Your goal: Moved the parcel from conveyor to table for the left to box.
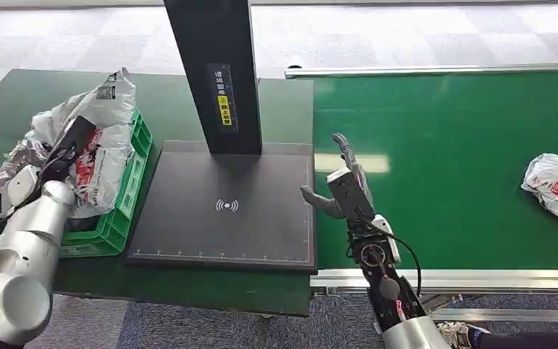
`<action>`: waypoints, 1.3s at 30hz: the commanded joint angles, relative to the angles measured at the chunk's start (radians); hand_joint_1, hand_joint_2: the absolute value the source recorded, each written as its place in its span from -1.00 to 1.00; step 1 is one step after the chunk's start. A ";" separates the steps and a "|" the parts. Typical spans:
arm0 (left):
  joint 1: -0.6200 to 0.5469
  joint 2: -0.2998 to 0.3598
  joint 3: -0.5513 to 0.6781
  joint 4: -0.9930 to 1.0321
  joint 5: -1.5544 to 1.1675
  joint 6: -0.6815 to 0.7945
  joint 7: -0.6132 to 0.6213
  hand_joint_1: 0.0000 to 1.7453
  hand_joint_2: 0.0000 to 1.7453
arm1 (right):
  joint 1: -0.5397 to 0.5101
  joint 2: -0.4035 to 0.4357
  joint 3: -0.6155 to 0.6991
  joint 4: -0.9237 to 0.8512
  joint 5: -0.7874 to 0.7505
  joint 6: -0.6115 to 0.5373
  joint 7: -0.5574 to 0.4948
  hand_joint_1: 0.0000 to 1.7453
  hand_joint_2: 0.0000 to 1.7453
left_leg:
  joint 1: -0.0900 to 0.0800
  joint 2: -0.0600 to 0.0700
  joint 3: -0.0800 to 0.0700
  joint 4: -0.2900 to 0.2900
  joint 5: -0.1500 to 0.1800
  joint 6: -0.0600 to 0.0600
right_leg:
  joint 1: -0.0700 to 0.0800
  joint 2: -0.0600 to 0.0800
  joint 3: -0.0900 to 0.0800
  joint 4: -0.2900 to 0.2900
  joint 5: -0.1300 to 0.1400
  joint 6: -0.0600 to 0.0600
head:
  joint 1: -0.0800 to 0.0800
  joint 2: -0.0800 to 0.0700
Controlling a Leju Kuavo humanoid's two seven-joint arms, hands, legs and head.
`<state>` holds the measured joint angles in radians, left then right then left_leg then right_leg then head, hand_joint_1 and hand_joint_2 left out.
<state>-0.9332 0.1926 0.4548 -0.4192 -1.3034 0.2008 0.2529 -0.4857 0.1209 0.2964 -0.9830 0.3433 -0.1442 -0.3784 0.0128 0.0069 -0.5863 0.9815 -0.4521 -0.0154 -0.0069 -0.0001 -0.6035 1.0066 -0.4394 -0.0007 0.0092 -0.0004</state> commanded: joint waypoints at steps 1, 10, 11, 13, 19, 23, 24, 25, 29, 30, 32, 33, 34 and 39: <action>0.035 -0.004 0.134 0.187 0.043 -0.199 0.056 0.90 1.00 | -0.079 0.002 0.041 0.116 0.000 0.022 -0.003 -1.00 1.00 | -0.001 0.002 0.005 -0.003 0.000 0.001 | -0.001 0.002 0.004 -0.002 0.000 0.000 | 0.000 0.000; 0.078 -0.025 0.260 0.125 0.176 0.341 -0.183 -1.00 1.00 | -0.028 -0.014 0.040 0.022 0.004 0.025 0.015 -1.00 1.00 | -0.001 -0.002 0.008 -0.002 0.000 0.001 | -0.001 -0.002 0.009 -0.001 -0.001 0.001 | 0.000 0.000; 0.075 -0.034 0.301 0.110 0.255 0.471 -0.346 -1.00 1.00 | -0.023 -0.015 0.039 0.009 0.004 0.025 0.016 -1.00 1.00 | -0.001 -0.002 0.008 -0.003 0.001 0.001 | -0.001 -0.002 0.009 -0.002 0.000 0.001 | 0.001 0.000; 0.079 -0.050 0.362 0.052 0.330 0.497 -0.498 -1.00 1.00 | -0.023 -0.014 0.041 0.007 0.002 0.024 0.016 -1.00 1.00 | 0.000 0.000 0.007 -0.001 0.000 0.001 | 0.000 -0.002 0.007 0.000 -0.001 0.000 | 0.000 0.000; 0.045 -0.117 0.515 -0.039 0.568 0.497 -0.951 -1.00 1.00 | -0.053 -0.005 0.044 0.058 -0.011 0.018 -0.008 -1.00 1.00 | 0.000 -0.002 0.005 0.000 0.000 0.000 | 0.000 -0.002 0.005 0.000 -0.001 0.000 | 0.000 0.000; 0.125 -0.176 0.302 -0.286 0.788 0.497 -0.951 -1.00 1.00 | -0.071 0.000 0.049 0.087 -0.018 0.016 -0.024 -1.00 1.00 | 0.000 -0.002 0.003 0.000 0.000 0.001 | 0.000 -0.003 0.004 0.000 0.000 0.001 | 0.000 0.000; 0.125 -0.176 0.302 -0.286 0.788 0.497 -0.951 -1.00 1.00 | -0.071 0.000 0.049 0.087 -0.018 0.016 -0.024 -1.00 1.00 | 0.000 -0.002 0.003 0.000 0.000 0.001 | 0.000 -0.002 0.004 -0.001 0.000 0.000 | 0.000 0.000; 0.142 -0.184 0.258 -0.330 0.842 0.497 -0.951 -1.00 1.00 | -0.074 0.001 0.049 0.093 -0.019 0.016 -0.026 -1.00 1.00 | 0.000 -0.002 0.003 0.000 0.000 0.001 | 0.001 -0.002 0.005 -0.001 0.000 0.001 | 0.000 0.000; 0.277 -0.207 -0.035 -0.595 1.130 0.479 -0.951 -1.00 1.00 | -0.078 0.012 0.018 0.103 -0.067 0.008 -0.060 -1.00 1.00 | 0.000 -0.002 0.003 0.000 0.000 0.001 | 0.000 -0.002 0.004 -0.001 -0.001 0.000 | 0.000 0.000; 0.277 -0.207 -0.035 -0.595 1.130 0.479 -0.951 -1.00 1.00 | -0.078 0.012 0.018 0.103 -0.067 0.008 -0.060 -1.00 1.00 | 0.001 -0.001 0.003 0.000 0.000 0.001 | 0.001 -0.002 0.004 -0.001 0.000 0.000 | 0.000 0.000; 0.338 -0.230 -0.141 -0.712 1.190 0.480 -0.951 -1.00 1.00 | -0.073 0.027 -0.036 0.100 -0.161 0.034 -0.082 -1.00 1.00 | 0.001 -0.004 0.003 0.000 0.000 0.001 | 0.001 -0.004 0.004 -0.001 -0.001 0.000 | 0.000 0.000; 0.338 -0.230 -0.141 -0.712 1.190 0.480 -0.951 -1.00 1.00 | -0.073 0.027 -0.036 0.100 -0.161 0.034 -0.082 -1.00 1.00 | 0.000 -0.004 0.003 0.000 0.000 0.001 | 0.000 -0.004 0.004 -0.001 -0.001 0.001 | 0.000 0.000; 0.338 -0.230 -0.141 -0.712 1.190 0.480 -0.951 -1.00 1.00 | -0.073 0.027 -0.036 0.100 -0.161 0.034 -0.082 -1.00 1.00 | 0.000 -0.003 0.003 0.000 0.000 0.001 | 0.000 -0.004 0.004 -0.001 -0.001 0.001 | 0.000 0.000; 0.463 -0.258 -0.337 -1.010 1.221 0.497 -0.951 -1.00 1.00 | -0.064 0.020 -0.078 0.088 -0.305 0.101 -0.110 -1.00 1.00 | 0.000 -0.003 0.002 0.000 0.000 0.001 | 0.000 -0.003 0.004 -0.001 -0.001 0.001 | 0.000 0.000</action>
<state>-0.6104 -0.0065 0.4000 -1.0431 -0.1056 0.6840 -0.7019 -0.5181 0.1396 0.2861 -0.9522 0.1363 -0.0950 -0.4707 0.0127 0.0058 -0.5835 0.9813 -0.4524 -0.0152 -0.0072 -0.0021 -0.6002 1.0063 -0.4400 -0.0004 0.0095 -0.0004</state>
